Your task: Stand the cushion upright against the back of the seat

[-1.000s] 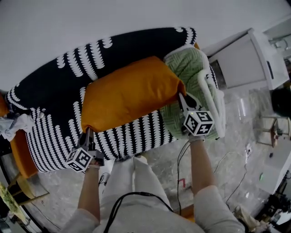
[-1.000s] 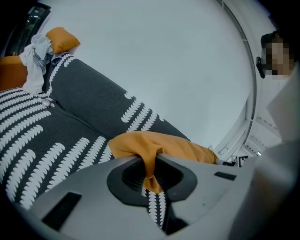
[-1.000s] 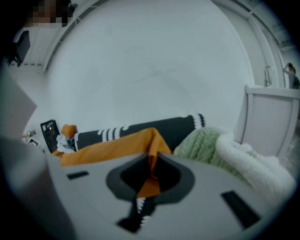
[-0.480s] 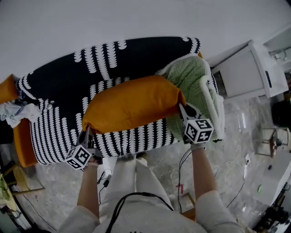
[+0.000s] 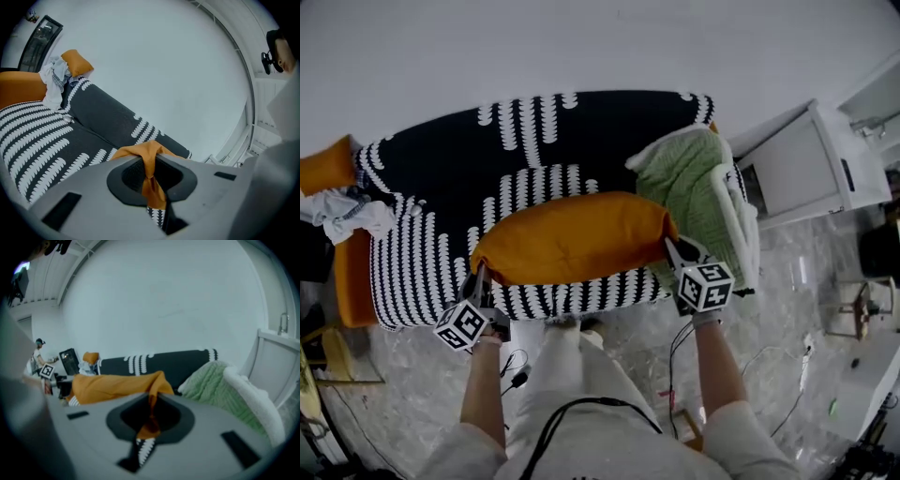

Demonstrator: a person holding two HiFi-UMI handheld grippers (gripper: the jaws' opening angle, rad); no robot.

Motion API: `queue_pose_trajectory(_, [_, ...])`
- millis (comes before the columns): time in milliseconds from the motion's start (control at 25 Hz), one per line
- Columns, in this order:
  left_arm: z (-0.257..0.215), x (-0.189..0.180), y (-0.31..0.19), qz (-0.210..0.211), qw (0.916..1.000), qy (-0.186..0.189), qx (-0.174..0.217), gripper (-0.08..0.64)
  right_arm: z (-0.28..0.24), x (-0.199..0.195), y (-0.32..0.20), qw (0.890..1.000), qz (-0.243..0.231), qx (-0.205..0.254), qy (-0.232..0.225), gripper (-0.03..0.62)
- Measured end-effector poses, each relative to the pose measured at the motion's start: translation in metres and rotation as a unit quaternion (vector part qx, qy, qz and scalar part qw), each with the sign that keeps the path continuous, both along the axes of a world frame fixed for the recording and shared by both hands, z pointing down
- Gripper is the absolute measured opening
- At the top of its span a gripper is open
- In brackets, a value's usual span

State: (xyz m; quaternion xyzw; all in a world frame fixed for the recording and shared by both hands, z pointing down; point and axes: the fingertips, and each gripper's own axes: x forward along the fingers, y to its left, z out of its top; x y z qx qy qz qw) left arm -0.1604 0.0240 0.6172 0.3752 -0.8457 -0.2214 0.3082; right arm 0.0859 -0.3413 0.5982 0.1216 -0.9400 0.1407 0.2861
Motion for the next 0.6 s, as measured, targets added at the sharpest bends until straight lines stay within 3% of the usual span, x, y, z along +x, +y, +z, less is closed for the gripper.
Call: queue_pose_trajectory(600, [-0.022,-0.010,0.033,-0.034,0.9992,-0.012,0.019,0.054,-0.009,-0.020,0.029,0.999,-0.038,0.000,0.002,0.040])
